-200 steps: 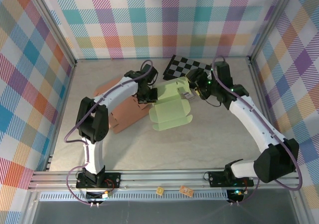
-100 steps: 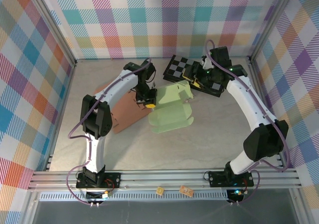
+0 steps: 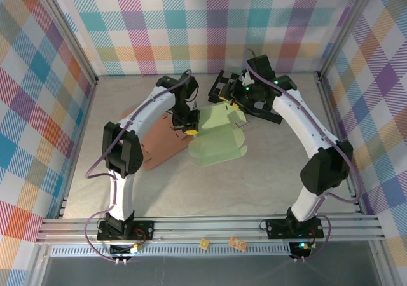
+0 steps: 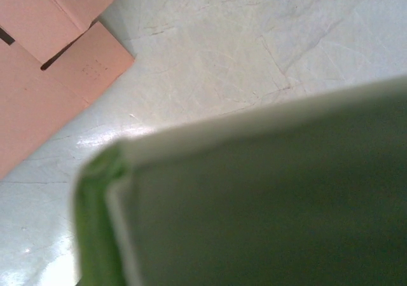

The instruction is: Fold the paper box

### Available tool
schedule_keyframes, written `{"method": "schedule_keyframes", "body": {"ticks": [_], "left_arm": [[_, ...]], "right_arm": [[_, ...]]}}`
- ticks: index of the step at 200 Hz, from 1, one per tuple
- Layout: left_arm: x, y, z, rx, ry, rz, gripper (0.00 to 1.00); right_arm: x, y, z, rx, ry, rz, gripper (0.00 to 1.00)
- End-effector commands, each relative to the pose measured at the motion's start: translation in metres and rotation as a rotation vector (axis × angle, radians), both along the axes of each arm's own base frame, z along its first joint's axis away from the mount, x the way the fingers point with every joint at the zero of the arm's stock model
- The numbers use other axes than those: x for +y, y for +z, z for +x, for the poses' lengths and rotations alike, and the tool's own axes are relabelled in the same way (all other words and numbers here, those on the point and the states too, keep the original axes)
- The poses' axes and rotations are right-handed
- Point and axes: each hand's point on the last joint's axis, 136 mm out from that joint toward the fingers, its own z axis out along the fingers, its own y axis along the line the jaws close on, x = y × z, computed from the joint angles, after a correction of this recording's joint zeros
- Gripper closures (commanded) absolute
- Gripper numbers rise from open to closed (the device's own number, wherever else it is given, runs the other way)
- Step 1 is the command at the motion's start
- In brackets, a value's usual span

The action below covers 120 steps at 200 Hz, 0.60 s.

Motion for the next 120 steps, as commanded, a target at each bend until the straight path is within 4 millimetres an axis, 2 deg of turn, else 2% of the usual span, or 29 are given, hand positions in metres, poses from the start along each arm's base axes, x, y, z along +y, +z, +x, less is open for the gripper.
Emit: {"method": "schedule_keyframes", "body": {"ticks": [1, 34, 81, 120], "left_arm": [[0.000, 0.002, -0.007, 0.024, 0.005, 0.027, 1.00], [-0.003, 0.001, -0.006, 0.015, 0.009, 0.031, 1.00], [-0.006, 0.002, -0.001, -0.003, 0.015, 0.030, 1.00], [-0.007, 0.002, 0.001, -0.017, 0.012, 0.038, 1.00]], "right_arm": [[-0.009, -0.001, 0.017, -0.022, -0.042, -0.060, 0.48], [-0.009, -0.006, 0.024, -0.025, -0.028, -0.094, 0.47], [-0.006, -0.027, 0.012, 0.033, -0.010, -0.104, 0.44], [0.004, -0.025, 0.005, 0.030, 0.014, -0.075, 0.44]]}}
